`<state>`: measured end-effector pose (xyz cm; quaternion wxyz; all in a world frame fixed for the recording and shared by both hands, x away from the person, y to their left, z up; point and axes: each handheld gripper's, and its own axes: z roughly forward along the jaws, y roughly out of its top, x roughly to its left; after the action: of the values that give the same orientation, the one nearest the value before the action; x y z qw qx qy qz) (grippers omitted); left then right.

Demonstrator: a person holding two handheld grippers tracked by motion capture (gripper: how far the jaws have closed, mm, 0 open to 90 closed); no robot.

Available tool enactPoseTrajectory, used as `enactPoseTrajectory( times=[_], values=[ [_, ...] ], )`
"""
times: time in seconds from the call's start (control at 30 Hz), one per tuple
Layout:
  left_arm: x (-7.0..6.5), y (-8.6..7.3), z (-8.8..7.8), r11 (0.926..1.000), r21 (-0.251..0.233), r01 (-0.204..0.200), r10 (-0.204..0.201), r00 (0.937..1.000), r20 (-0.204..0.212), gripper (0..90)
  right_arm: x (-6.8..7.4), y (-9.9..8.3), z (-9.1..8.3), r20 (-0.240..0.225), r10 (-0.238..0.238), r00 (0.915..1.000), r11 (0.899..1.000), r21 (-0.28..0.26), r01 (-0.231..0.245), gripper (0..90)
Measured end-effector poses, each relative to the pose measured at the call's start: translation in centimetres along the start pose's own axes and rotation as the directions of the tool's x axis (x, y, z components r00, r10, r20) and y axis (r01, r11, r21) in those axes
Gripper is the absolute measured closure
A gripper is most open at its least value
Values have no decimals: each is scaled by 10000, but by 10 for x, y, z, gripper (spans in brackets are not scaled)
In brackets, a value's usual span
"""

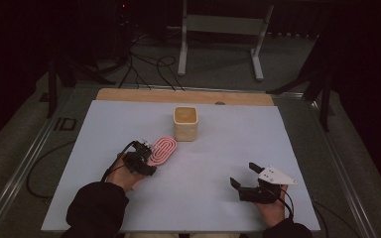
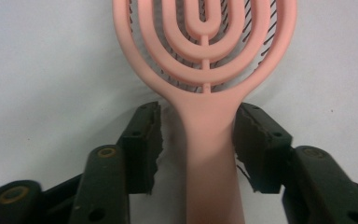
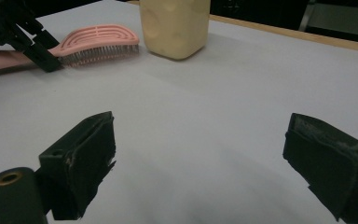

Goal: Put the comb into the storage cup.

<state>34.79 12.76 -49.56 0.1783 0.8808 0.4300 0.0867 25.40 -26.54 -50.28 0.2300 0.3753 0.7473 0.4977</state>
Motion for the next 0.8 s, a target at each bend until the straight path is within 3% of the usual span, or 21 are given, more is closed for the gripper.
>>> enactPoseTrajectory(
  times=[0.3,0.6,0.8],
  values=[
    [1,5,0,9997,251,69,-70,10000,26,633,0,0,0,0,-1,10000,10000,30,1,90],
    [2,8,1,9984,465,330,-337,9993,160,639,0,0,0,5,-6,10000,10000,27,6,90],
    [2,10,1,9976,643,254,-265,9995,163,629,0,0,0,2,-3,10000,10000,33,3,90]
  ],
)
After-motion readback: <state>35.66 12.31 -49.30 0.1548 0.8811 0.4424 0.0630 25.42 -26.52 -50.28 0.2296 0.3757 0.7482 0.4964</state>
